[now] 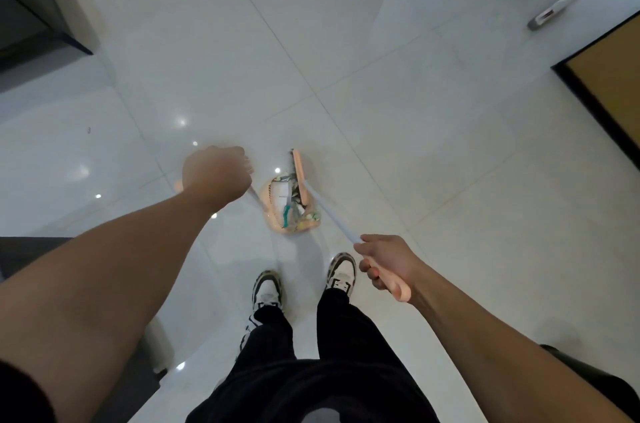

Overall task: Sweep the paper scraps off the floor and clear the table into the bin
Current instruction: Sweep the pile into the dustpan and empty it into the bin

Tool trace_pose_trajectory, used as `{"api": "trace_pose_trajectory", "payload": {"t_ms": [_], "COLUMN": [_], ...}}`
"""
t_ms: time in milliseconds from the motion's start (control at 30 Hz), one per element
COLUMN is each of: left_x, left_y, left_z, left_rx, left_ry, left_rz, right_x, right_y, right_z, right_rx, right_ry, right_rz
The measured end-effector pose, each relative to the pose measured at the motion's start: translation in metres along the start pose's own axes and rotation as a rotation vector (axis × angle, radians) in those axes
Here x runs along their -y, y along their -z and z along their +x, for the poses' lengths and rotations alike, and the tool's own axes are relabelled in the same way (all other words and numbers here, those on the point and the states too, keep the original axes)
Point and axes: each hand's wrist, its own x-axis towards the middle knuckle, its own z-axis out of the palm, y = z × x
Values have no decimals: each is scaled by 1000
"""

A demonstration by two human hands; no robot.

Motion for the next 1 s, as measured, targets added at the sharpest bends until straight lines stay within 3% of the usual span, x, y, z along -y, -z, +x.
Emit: {"api": "trace_pose_trajectory", "payload": {"t_ms": [467, 633, 867, 1000], "left_x": [83, 124, 162, 166], "left_y": [-10, -16, -28, -38], "left_z": [-64, -99, -145, -155], "left_rx": [-14, 34, 79, 44], "left_ry": [325, 424, 575, 601], "left_rz": [-129, -115, -119, -129], "right_x": [62, 73, 73, 69], "right_y": [-38, -81, -133, -130], "right_z": [7, 22, 56, 69], "right_rx": [-25, 33, 5, -26], "right_ry": [168, 195, 370, 329], "right_rz": [-312, -560, -1017, -1052]}}
